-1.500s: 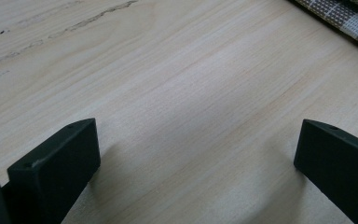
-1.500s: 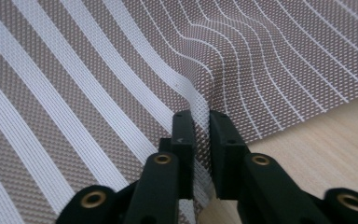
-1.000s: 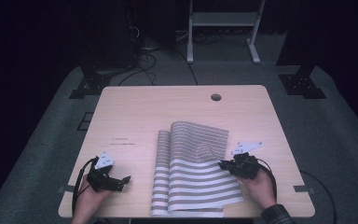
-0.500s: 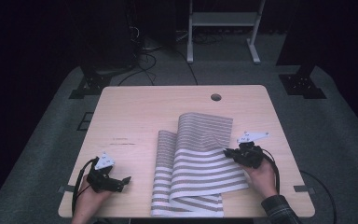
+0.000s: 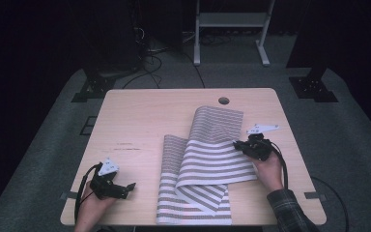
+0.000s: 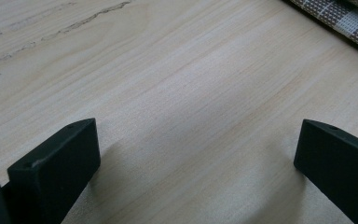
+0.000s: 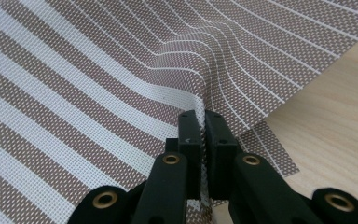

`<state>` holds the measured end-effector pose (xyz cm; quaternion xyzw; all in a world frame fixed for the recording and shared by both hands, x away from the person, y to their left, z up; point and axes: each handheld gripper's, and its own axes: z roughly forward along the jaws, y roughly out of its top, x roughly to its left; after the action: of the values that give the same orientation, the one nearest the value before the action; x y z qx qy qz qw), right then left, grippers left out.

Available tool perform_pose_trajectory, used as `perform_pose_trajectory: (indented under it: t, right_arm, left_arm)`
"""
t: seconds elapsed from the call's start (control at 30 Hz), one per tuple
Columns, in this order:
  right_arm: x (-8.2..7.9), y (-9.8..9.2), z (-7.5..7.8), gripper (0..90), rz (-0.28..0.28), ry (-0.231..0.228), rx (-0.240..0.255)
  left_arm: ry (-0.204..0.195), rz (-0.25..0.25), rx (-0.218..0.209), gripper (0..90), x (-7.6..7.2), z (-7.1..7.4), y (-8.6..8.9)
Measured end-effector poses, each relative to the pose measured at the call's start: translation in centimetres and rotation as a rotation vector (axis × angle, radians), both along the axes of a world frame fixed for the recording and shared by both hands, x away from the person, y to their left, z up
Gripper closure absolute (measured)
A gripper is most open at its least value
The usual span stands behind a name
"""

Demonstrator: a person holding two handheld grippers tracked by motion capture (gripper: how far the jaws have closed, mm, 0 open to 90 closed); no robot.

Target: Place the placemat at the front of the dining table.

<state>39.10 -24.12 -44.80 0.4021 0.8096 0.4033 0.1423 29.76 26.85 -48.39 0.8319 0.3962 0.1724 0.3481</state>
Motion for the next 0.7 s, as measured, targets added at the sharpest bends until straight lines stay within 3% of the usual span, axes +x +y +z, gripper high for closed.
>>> perform_pose_trajectory:
  t: [0.37,0.57,0.63,0.7]
  right_arm:
    - [3.2,-1.0,-0.4,86.3,-0.064,0.008,0.011]
    - [5.1,-1.2,-0.4,86.0,-0.105,0.007,-0.040]
    - [5.6,-1.2,-0.2,84.0,-0.106,0.002,-0.049]
    - [5.7,-1.6,0.1,74.7,-0.120,-0.008,-0.028]
  left_arm:
    - [0.000,0.001,0.000,0.0,0.0,0.0,0.0]
    - [-0.004,0.003,-0.002,0.0,0.0,0.0,0.0]
    - [-0.003,0.003,-0.002,0.0,0.0,0.0,0.0]
    - [-0.004,0.003,-0.002,0.0,0.0,0.0,0.0]
